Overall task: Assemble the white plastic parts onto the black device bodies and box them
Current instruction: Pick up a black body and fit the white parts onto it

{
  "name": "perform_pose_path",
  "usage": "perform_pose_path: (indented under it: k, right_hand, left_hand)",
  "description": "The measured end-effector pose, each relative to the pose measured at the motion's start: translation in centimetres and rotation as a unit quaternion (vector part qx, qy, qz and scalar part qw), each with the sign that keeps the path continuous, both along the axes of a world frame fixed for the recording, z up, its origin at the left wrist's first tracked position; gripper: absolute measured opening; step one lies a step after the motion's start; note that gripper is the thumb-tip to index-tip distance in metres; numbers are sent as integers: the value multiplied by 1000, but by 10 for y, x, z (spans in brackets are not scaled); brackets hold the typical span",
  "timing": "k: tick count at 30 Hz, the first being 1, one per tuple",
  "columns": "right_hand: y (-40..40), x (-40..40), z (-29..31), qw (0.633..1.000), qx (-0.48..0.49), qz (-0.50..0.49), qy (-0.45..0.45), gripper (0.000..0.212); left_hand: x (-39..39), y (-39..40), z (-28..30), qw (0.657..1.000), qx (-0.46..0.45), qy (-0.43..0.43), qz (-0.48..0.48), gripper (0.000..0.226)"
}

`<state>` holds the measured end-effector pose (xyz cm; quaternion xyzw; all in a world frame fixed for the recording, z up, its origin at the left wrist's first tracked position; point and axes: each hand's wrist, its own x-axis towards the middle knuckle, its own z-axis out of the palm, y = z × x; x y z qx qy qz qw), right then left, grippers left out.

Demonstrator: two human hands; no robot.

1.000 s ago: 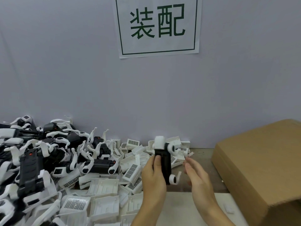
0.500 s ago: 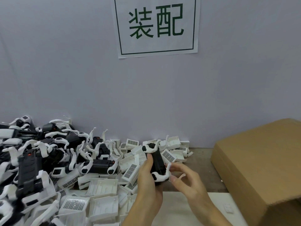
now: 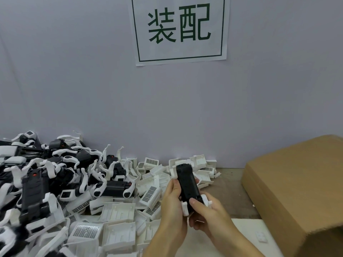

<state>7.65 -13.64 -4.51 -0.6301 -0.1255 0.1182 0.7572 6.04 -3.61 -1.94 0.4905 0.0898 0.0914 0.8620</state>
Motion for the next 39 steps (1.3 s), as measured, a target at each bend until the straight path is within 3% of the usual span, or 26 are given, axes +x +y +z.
perform_pose_path:
  k: [6, 11, 14, 18, 26, 30, 36, 39]
  right_hand:
    - [-1, -1, 0, 999, 41, 20, 18, 20]
    - [0, -1, 2, 1000, 15, 26, 9, 29]
    - [-2, 1, 0, 1000, -8, 25, 4, 22]
    - [-3, 3, -3, 999, -34, 29, 2, 37]
    - [-4, 3, -4, 998, -54, 9, -1, 32]
    - [-3, 5, -7, 999, -54, -1, 8, 11]
    - [-3, 7, -7, 999, -28, -1, 23, 14]
    - [-3, 7, -6, 999, -22, 14, 24, 34]
  left_hand:
    - [2, 0, -2, 1000, -4, -6, 21, 35]
    - [1, 1, -1, 1000, 3, -3, 22, 35]
    - [1, 1, -1, 1000, 13, -2, 20, 31]
    - [2, 1, -3, 999, 25, -4, 20, 31]
    - [6, 0, -6, 997, 62, -13, 32, 32]
    - [8, 1, -9, 996, 75, -19, 34, 33]
    - [8, 2, -9, 996, 78, -19, 36, 31]
    - [8, 2, -8, 997, 68, -16, 36, 29]
